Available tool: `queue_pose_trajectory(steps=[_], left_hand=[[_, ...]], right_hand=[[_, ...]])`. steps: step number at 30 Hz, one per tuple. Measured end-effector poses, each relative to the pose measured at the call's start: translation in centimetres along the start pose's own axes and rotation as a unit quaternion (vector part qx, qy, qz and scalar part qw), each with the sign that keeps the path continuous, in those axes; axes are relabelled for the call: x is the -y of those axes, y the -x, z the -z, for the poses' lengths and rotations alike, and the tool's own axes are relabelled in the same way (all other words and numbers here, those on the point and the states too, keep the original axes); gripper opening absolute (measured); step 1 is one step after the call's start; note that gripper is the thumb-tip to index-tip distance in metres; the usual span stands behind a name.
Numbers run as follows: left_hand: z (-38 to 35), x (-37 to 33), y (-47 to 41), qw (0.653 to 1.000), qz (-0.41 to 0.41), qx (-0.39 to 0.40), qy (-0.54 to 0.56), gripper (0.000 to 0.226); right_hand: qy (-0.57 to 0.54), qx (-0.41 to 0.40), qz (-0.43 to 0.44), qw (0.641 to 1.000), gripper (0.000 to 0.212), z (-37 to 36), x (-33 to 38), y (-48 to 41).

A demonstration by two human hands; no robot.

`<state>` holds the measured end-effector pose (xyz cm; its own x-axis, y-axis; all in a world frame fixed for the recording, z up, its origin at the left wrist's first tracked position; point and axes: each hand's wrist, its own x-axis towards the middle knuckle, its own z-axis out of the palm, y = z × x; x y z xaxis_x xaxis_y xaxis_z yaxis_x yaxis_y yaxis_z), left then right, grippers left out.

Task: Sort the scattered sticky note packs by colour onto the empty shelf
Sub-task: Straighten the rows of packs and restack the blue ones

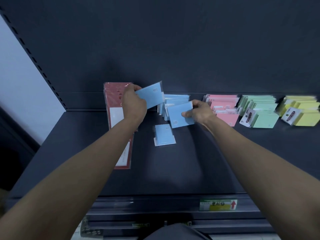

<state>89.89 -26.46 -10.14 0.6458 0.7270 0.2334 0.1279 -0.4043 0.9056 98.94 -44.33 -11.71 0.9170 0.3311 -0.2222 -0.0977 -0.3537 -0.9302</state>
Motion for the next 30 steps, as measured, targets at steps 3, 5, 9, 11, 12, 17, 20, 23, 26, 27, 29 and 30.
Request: queue_pose_trajectory(steps=[3,5,9,11,12,17,20,23,26,27,29,30], left_hand=[[0.2,0.1,0.0,1.000,-0.013,-0.007,0.007,0.035],[0.5,0.1,0.0,1.000,-0.017,-0.012,0.010,0.036],[0.5,0.2,-0.2,1.000,-0.007,0.015,-0.008,0.034],[0.3,0.4,-0.4,1.000,-0.010,0.027,-0.013,0.033],[0.2,0.5,-0.4,0.999,-0.013,0.030,-0.014,0.033],[0.0,0.4,-0.5,0.999,-0.016,0.036,-0.022,0.032],[-0.1,0.4,-0.6,0.999,-0.022,0.026,-0.035,0.031],[-0.2,0.4,-0.7,0.998,-0.031,0.027,-0.048,0.030],[-0.3,0.3,-0.7,0.996,-0.039,0.043,-0.063,0.030],[-0.3,0.2,-0.8,0.996,-0.040,0.046,-0.067,0.030],[-0.2,0.2,-0.8,0.996,-0.042,0.047,-0.066,0.030],[-0.2,0.2,-0.8,0.996,-0.039,0.044,-0.061,0.030]], right_hand=[[-0.018,-0.005,0.007,1.000,0.025,-0.4,0.1,-0.3],[-0.027,-0.012,0.011,1.000,0.027,-0.9,0.2,-0.3],[-0.038,-0.031,0.021,0.999,0.034,-1.7,0.0,-0.7],[-0.014,-0.047,0.027,0.998,0.037,-2.1,-0.2,-1.0],[0.005,-0.058,0.027,0.998,0.042,-2.3,-0.3,-1.3],[0.010,-0.077,0.017,0.997,0.067,-2.5,-0.5,-2.1],[-0.012,-0.042,0.000,0.999,0.077,-2.0,-0.3,-2.1],[-0.022,-0.027,-0.015,0.999,0.080,-1.8,-0.4,-2.5],[-0.041,-0.013,-0.031,0.999,0.078,-1.6,-0.5,-2.9],[-0.042,-0.004,-0.035,0.999,0.075,-1.5,-0.5,-2.9],[-0.035,0.013,-0.039,0.999,0.068,-1.5,-0.4,-2.9],[-0.029,0.019,-0.038,0.999,0.066,-1.5,-0.4,-2.9]])
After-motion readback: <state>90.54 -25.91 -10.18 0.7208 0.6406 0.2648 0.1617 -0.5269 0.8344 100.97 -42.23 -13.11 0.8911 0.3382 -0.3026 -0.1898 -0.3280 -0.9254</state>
